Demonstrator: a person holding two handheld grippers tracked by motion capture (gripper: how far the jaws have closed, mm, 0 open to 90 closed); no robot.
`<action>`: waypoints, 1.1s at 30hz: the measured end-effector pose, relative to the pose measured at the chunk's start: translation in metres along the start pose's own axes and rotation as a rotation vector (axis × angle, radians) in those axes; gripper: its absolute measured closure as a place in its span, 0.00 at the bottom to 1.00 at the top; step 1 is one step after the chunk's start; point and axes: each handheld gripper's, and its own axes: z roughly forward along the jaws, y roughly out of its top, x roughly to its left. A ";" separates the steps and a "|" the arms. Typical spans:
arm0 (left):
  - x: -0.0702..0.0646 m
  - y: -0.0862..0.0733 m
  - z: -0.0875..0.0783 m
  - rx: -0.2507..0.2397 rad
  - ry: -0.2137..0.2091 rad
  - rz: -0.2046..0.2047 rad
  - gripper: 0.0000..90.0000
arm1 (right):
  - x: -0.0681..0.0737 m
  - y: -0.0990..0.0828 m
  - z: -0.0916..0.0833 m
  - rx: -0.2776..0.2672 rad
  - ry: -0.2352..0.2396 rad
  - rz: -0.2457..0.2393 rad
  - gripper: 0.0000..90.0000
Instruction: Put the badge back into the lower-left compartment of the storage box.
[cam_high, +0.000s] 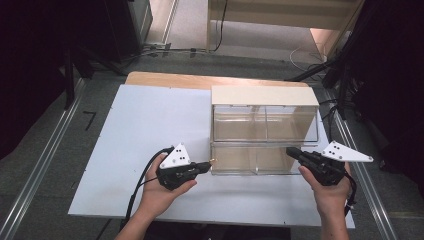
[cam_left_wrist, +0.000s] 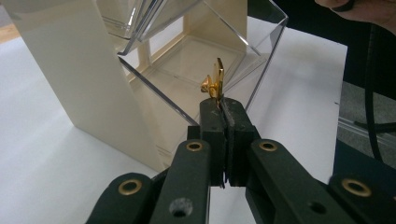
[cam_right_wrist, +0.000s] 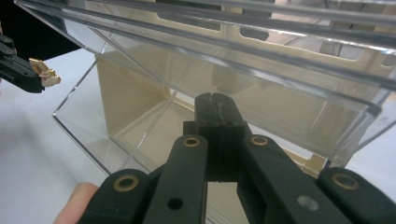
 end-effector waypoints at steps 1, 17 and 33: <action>0.000 0.000 0.000 -0.001 0.000 0.000 0.98 | 0.000 0.000 0.000 0.000 0.000 0.000 0.98; -0.003 0.002 0.007 -0.004 0.000 -0.016 0.98 | 0.000 0.000 0.000 0.000 0.001 0.001 0.98; -0.009 0.000 0.019 0.008 -0.014 -0.016 0.98 | 0.000 0.000 0.000 0.001 -0.001 0.001 0.98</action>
